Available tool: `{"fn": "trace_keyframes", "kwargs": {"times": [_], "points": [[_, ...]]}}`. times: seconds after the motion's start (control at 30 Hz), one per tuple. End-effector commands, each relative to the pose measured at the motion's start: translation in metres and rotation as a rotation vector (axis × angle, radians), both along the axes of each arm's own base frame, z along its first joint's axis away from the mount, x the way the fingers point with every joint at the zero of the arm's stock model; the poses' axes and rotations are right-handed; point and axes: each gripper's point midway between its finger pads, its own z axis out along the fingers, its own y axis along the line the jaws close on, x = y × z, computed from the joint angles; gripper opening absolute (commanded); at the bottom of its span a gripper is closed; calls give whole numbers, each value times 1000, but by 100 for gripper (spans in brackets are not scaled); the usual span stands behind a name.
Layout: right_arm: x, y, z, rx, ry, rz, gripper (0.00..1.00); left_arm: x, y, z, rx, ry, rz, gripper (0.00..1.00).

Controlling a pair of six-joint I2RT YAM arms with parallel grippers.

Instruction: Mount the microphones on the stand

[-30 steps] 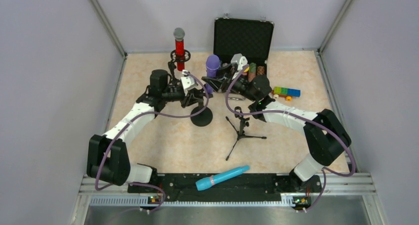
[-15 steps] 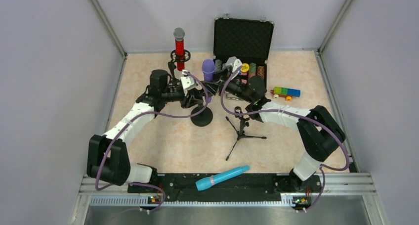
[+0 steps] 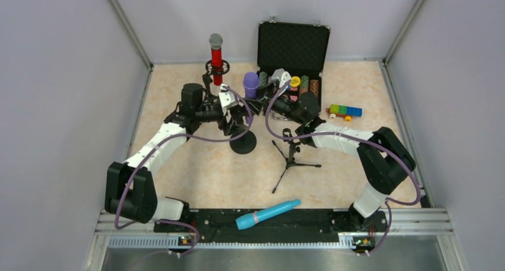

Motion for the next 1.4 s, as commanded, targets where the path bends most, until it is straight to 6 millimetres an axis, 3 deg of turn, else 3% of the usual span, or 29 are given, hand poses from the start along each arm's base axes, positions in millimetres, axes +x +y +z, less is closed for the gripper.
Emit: {"fn": "trace_keyframes", "kwargs": {"times": [0.0, 0.17, 0.4, 0.67, 0.9, 1.07, 1.23, 1.37], "points": [[-9, 6, 13, 32, -21, 24, 2, 3, -5, 16, -5, -62, -30, 97], [-9, 6, 13, 27, -19, 24, 19, 1, -4, 20, -10, -90, -28, 99], [-12, 6, 17, 33, -6, 36, 62, 8, 4, 27, 23, -148, 30, 99], [-14, -1, 25, 23, -8, 12, 87, 17, 25, 49, 78, -281, 161, 99], [-12, -10, 29, 4, 5, -39, 99, 8, 50, 96, 76, -459, 300, 99], [-15, -19, 31, -2, 12, -71, 99, -11, 61, 122, 17, -505, 367, 99], [-21, -33, 27, -33, 42, -112, 99, -36, 60, 133, -88, -449, 374, 99], [-31, -48, 24, -50, 67, -143, 99, -52, 58, 128, -165, -354, 385, 99]]}}
